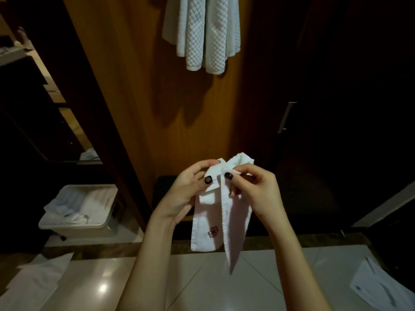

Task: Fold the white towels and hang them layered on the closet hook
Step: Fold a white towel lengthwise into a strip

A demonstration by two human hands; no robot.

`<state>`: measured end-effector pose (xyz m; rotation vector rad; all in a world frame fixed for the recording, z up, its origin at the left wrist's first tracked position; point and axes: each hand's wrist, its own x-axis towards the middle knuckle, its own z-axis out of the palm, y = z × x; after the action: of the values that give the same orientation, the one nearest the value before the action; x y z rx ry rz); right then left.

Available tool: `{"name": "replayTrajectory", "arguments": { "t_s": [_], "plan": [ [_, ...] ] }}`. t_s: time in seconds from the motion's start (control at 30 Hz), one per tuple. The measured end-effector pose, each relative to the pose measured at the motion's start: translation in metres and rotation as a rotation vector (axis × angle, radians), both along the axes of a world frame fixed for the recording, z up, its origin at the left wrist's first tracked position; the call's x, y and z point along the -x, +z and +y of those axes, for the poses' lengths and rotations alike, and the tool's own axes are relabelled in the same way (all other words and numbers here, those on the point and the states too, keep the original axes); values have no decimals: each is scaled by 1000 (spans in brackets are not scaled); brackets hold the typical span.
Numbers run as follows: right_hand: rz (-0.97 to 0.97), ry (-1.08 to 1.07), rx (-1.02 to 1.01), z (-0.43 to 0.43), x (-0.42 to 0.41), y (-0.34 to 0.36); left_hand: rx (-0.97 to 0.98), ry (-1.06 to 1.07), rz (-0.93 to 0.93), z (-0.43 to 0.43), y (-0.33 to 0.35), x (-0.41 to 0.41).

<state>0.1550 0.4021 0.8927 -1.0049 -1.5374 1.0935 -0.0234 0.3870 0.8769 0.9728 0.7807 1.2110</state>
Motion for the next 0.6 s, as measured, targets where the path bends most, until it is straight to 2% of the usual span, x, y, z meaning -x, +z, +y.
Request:
{"name": "replayTrajectory", "arguments": {
  "t_s": [0.3,0.47,0.6],
  "plan": [
    [-146,-162,-182,4,2,4,-167,179,290,3,8,-14],
    [-189,-112,-211,3,-2,6,-192,92,279,-2,11,-13],
    [-80,-56,-153,3,0,3,-229,66,415,-4,15,-19]
  ]
}}
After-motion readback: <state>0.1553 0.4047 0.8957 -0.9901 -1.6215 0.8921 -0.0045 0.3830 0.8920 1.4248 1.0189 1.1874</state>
